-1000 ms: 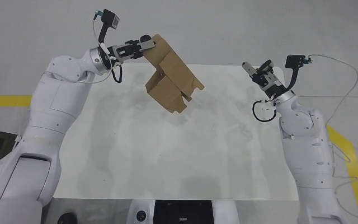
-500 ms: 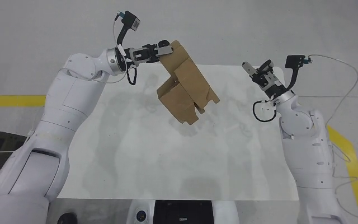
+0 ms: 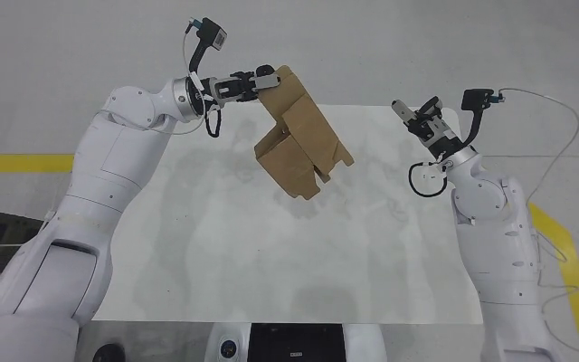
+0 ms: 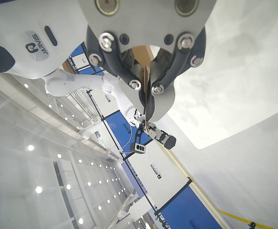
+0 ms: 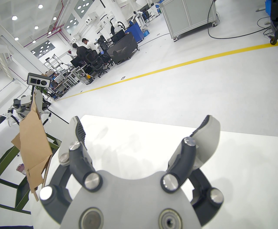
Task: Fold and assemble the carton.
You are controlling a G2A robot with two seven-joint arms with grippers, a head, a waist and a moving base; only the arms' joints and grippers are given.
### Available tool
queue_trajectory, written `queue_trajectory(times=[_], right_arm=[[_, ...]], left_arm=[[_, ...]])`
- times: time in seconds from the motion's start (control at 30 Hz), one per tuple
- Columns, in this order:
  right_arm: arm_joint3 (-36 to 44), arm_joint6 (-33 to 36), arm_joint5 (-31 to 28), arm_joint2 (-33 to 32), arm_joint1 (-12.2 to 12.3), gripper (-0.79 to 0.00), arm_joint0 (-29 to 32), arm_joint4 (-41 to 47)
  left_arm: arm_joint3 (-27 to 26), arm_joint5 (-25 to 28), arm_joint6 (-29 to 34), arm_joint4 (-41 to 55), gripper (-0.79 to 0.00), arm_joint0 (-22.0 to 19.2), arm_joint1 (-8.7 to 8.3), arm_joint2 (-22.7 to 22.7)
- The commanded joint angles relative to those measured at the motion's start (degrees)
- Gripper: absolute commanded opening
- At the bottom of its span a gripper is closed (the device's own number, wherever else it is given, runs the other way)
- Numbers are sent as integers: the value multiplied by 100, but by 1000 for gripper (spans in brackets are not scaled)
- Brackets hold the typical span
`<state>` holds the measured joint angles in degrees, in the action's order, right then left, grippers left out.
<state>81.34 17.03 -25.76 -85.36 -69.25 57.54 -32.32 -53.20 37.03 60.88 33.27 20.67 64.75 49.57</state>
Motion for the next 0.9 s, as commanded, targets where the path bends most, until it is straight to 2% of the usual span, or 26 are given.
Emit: queue_trajectory(times=[0.0, 0.13, 0.27, 0.47, 0.57, 0.87], right_arm=[[0, 0, 0, 0, 0, 0, 0, 0], [50, 4, -49, 44, -5, 0, 35, 86], [-17, 349, -521, 145, 11, 0, -95, 363], [-543, 1034, -961, 425, -6, 0, -420, 1400], [-844, 1691, -1235, 656, -19, 0, -628, 2148], [-1437, 4015, -1793, 1244, -13, 0, -1178, 4365]], left_arm=[[0, 0, 0, 0, -785, 0, 0, 0], [0, 0, 0, 0, -785, 0, 0, 0], [-278, -202, 43, -99, -785, 136, 0, -20], [-376, -223, 578, 143, -785, 76, 143, -264], [-279, -123, 760, 105, -785, -76, 252, -447], [48, 51, 586, -58, -785, -404, 486, -877]])
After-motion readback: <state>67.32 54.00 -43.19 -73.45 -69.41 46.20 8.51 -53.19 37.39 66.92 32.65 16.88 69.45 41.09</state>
